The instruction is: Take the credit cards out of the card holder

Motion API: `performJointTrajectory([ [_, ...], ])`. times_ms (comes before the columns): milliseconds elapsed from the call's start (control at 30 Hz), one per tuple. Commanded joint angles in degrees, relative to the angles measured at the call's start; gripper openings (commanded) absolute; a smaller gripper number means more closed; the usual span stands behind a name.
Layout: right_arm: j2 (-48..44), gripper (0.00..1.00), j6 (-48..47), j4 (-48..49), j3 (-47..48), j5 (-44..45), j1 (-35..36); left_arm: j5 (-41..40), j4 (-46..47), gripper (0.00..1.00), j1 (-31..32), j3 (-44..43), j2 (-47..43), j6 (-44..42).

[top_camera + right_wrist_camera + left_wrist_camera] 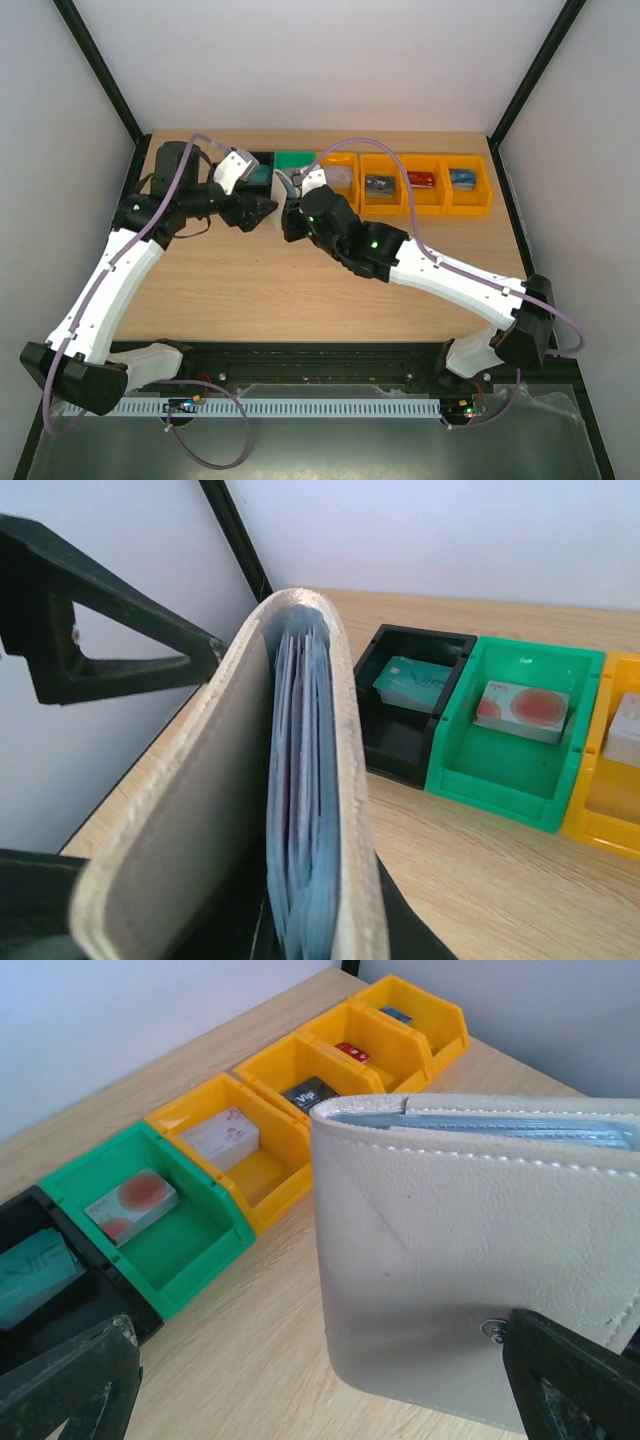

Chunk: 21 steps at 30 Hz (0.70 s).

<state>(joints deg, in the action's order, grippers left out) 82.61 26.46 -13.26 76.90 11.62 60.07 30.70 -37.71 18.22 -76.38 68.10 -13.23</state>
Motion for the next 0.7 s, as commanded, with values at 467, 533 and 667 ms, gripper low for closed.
performJointTrajectory([
  [467, 5.25, 0.02, 1.49, 1.77, 6.07, -0.71, 0.17, 8.37, -1.03, 0.99, 0.27, 1.03, -0.31, -1.8],
  [533, 5.93, 0.02, 1.58, 1.43, 6.9, -1.55, 0.13, 8.45, -1.62, 0.99, 0.37, 0.85, -0.37, -2.62],
  [667, 6.38, 0.02, 2.08, 1.36, 7.9, -3.06, 0.13, -1.63, 2.12, 1.0, 1.14, 2.9, 0.19, -0.87],
])
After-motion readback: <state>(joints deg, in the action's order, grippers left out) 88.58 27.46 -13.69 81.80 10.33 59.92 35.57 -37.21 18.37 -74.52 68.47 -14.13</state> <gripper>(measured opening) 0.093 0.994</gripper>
